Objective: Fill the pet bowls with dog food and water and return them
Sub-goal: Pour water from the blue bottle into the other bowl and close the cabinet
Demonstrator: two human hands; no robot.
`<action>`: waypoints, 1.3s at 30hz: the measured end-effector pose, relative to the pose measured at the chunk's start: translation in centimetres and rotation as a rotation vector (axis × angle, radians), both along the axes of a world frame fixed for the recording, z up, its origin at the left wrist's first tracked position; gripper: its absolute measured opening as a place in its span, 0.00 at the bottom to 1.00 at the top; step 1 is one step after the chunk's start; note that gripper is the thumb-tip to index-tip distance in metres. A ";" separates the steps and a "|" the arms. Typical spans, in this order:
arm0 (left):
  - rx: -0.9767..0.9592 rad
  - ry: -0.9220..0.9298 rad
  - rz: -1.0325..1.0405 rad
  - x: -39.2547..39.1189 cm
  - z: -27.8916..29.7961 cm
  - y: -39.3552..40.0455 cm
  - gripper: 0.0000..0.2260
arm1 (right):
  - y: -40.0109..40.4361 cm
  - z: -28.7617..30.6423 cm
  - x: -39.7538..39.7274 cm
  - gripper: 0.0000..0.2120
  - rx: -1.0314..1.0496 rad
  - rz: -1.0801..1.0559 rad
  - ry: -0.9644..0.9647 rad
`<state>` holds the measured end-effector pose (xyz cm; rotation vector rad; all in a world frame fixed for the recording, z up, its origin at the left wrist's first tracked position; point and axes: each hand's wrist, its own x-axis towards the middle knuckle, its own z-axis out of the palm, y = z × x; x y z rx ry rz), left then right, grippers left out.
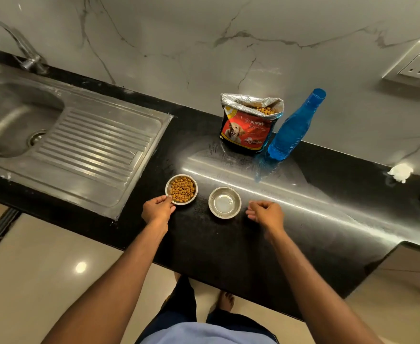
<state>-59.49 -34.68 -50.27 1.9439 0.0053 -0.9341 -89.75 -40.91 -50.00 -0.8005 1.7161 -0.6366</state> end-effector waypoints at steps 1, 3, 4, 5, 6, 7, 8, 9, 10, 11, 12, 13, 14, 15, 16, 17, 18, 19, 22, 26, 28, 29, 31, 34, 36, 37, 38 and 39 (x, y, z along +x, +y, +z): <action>-0.002 0.007 -0.007 0.1 0.0 -0.1 0.14 | 0.6 -0.2 0.6 0.08 0.029 -0.016 -0.019; -0.006 0.023 -0.025 0.2 -0.1 -0.2 0.14 | 1.3 -0.2 1.7 0.05 0.060 -0.060 -0.042; -0.004 0.026 -0.033 0.2 -0.2 -0.3 0.15 | 1.5 -0.1 2.1 0.04 0.066 -0.084 -0.056; 0.001 0.026 -0.043 0.3 -0.2 -0.4 0.15 | 1.6 -0.2 2.4 0.05 0.075 -0.104 -0.062; 0.005 0.027 -0.053 0.4 -0.3 -0.4 0.15 | 1.7 -0.2 2.6 0.05 0.080 -0.120 -0.075; 0.005 0.030 -0.061 0.6 -0.3 -0.5 0.14 | 1.8 -0.3 2.8 0.05 0.086 -0.129 -0.082; 0.001 0.033 -0.068 0.7 -0.2 -0.5 0.14 | 1.9 -0.2 3.0 0.05 0.089 -0.141 -0.093; -0.002 0.035 -0.074 0.8 -0.2 -0.6 0.14 | 1.9 -0.3 3.1 0.06 0.092 -0.152 -0.097; -0.004 0.036 -0.082 0.9 -0.1 -0.6 0.14 | 1.9 -0.3 3.3 0.05 0.096 -0.167 -0.101; -0.004 0.038 -0.091 1.1 -0.1 -0.6 0.14 | 1.9 -0.4 3.5 0.05 0.098 -0.178 -0.103; -0.001 0.040 -0.101 1.2 0.0 -0.6 0.14 | 2.0 -0.3 3.6 0.05 0.098 -0.186 -0.105; 0.002 0.042 -0.112 1.3 0.0 -0.6 0.14 | 2.0 -0.2 3.8 0.04 0.099 -0.192 -0.107; 0.006 0.045 -0.119 1.4 0.1 -0.6 0.14 | 2.0 -0.2 3.9 0.04 0.098 -0.195 -0.107; 0.008 0.051 -0.127 1.5 0.1 -0.6 0.14 | 2.0 -0.2 4.0 0.04 0.097 -0.200 -0.108; 0.007 0.061 -0.135 1.6 0.1 -0.5 0.14 | 2.0 -0.2 4.1 0.04 0.096 -0.201 -0.109; 0.006 0.070 -0.147 1.7 0.1 -0.5 0.14 | 2.1 -0.1 4.3 0.04 0.096 -0.206 -0.111; 0.005 0.077 -0.159 1.8 0.2 -0.4 0.14 | 2.1 -0.1 4.4 0.05 0.097 -0.209 -0.113; 0.005 0.083 -0.171 1.9 0.2 -0.3 0.14 | 2.2 -0.1 4.5 0.05 0.098 -0.212 -0.114; 0.006 0.088 -0.215 2.1 0.4 -0.1 0.14 | 2.5 -0.1 4.8 0.07 0.096 -0.238 -0.121; -0.001 0.028 -0.274 2.8 0.3 0.3 0.12 | 3.3 0.1 5.0 0.08 0.049 -0.223 -0.019; -0.022 -0.006 -0.297 3.4 0.1 0.6 0.12 | 3.8 -0.1 5.1 0.09 0.033 -0.243 0.034; -0.031 -0.007 -0.308 3.7 -0.1 0.7 0.12 | 4.0 -0.2 5.2 0.08 0.037 -0.261 0.023; -0.027 -0.015 -0.342 4.2 -0.1 0.7 0.12 | 4.2 -0.2 5.6 0.08 0.057 -0.311 -0.014; 0.035 -0.171 -0.431 4.7 0.9 0.2 0.11 | 4.2 0.8 6.4 0.09 0.040 -0.339 0.088; 0.066 -0.348 -0.531 5.3 2.2 0.3 0.11 | 4.5 2.3 6.9 0.08 -0.028 -0.303 0.246; 0.049 -0.451 -0.590 5.5 2.9 0.5 0.10 | 4.8 3.3 7.2 0.07 -0.087 -0.270 0.318; 0.008 -0.561 -0.665 5.7 3.7 0.7 0.10 | 5.1 4.2 7.5 0.07 -0.155 -0.220 0.374; -0.043 -0.671 -0.752 5.9 4.3 1.0 0.10 | 5.3 5.0 7.9 0.07 -0.229 -0.156 0.422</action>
